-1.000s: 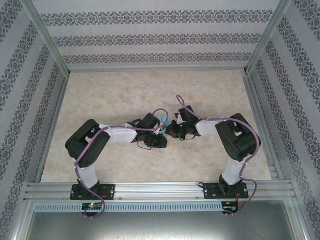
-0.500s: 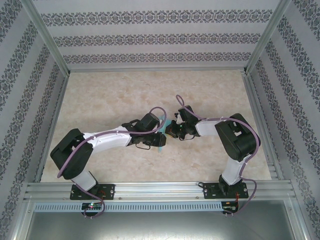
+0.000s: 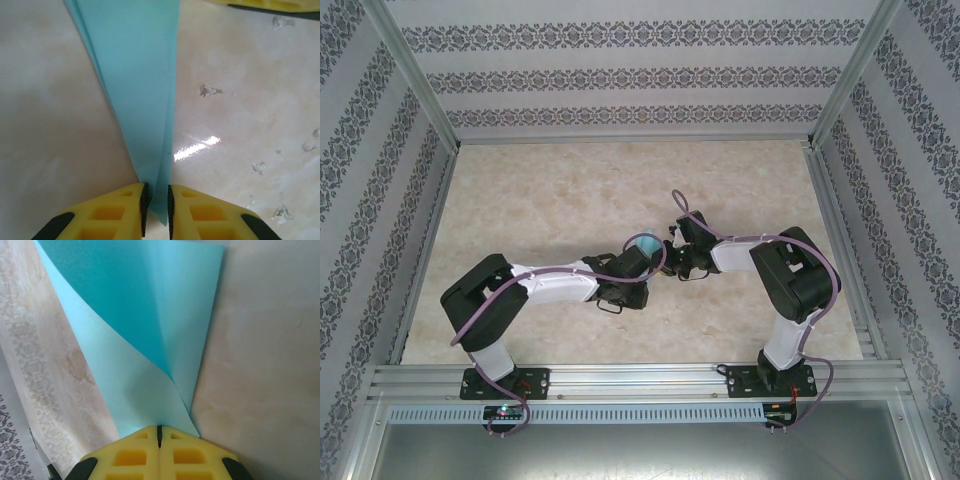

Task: Fold a paper plane with a square sheet of paper (pick it up from the middle)
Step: Fold the wing for the fifth time at the center of the table.

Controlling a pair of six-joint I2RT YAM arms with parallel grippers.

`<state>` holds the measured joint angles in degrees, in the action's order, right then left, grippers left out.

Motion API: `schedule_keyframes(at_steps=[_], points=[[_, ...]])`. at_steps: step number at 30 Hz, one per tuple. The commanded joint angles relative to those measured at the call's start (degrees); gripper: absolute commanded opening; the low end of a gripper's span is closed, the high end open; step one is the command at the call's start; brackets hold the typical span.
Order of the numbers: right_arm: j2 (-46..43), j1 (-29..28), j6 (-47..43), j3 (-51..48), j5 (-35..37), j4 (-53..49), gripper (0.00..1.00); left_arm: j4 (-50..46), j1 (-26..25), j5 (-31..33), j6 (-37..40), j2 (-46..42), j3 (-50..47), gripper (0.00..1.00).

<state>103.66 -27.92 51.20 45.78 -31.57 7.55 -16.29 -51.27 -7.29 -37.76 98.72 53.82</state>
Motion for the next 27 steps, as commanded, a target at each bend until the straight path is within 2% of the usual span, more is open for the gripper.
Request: schedule_keyframes(at_steps=[1, 9, 18, 27], points=[[2.8, -0.5, -0.2, -2.7, 5.7, -6.5, 0.05, -3.2, -1.2, 3.1, -0.4, 1.2, 2.3, 0.22], [3.2, -0.3, -0.2, -2.8, 5.2, -5.8, 0.05, -6.6, -1.6, 6.7, 0.4, 0.8, 3.9, 0.21], [2.6, -0.1, -0.5, -3.2, 5.1, -5.8, 0.05, -8.5, -2.7, 8.1, 1.3, 2.3, 5.3, 0.11], [1.5, -0.1, -0.6, -2.7, 5.1, -5.9, 0.05, -16.9, -4.2, 15.2, 5.1, 4.6, 9.5, 0.07]])
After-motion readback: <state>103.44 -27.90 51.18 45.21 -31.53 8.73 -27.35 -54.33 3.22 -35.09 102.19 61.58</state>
